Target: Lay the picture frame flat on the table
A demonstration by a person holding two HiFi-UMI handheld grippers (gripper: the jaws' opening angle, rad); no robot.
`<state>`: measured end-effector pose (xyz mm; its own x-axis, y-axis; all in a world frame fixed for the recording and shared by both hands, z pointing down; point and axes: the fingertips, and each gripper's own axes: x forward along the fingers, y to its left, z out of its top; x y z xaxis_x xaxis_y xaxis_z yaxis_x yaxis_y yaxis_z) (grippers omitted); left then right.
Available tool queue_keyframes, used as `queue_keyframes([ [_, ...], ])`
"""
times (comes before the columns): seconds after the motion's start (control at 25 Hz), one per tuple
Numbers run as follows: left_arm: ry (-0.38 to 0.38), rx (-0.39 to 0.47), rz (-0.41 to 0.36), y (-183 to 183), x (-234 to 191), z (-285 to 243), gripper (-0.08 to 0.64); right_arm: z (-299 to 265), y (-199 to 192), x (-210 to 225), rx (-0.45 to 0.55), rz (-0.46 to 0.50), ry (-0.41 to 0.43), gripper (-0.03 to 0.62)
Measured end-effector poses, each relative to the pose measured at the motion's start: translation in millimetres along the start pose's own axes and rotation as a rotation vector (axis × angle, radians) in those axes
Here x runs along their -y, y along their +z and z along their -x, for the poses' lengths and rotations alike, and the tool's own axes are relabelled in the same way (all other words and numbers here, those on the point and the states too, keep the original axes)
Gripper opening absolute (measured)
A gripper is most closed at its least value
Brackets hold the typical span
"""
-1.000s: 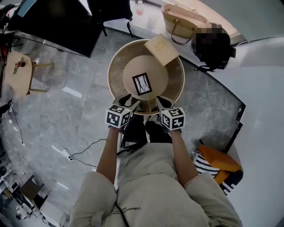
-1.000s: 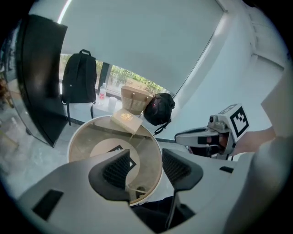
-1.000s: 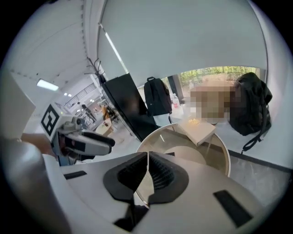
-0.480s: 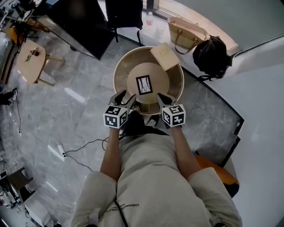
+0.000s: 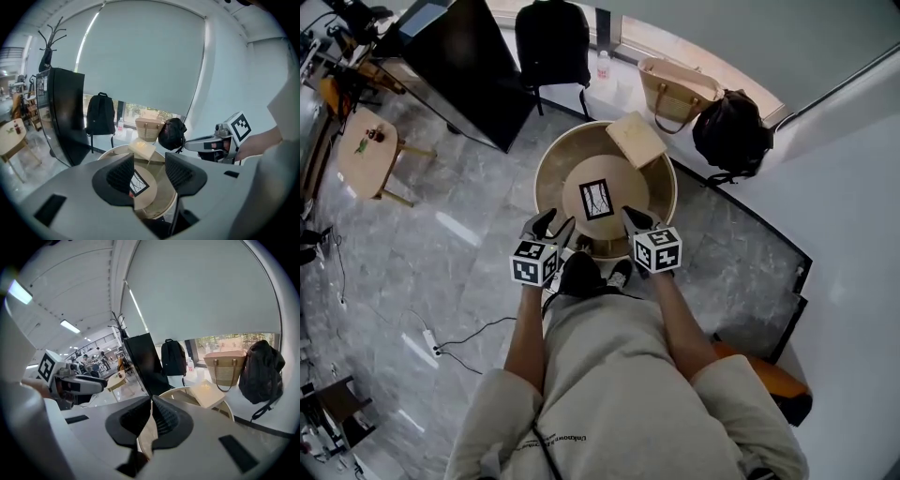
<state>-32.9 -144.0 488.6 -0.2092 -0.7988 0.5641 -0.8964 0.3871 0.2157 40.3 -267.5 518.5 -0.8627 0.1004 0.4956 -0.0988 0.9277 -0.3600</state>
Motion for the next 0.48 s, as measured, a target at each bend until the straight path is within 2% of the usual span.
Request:
queue_keyframes([
  [0.2, -0.006, 0.007, -0.049, 6, 8, -12, 0.212, 15, 8, 14, 0.039, -0.047, -0.028, 0.038],
  [0.36, -0.001, 0.038, -0.062, 25, 13, -22, 0.199, 25, 12, 29, 0.052, -0.068, -0.048, 0.038],
  [0.48, 0.01, 0.067, -0.057, 33, 16, -24, 0.155, 32, 12, 36, 0.067, -0.088, -0.052, 0.038],
])
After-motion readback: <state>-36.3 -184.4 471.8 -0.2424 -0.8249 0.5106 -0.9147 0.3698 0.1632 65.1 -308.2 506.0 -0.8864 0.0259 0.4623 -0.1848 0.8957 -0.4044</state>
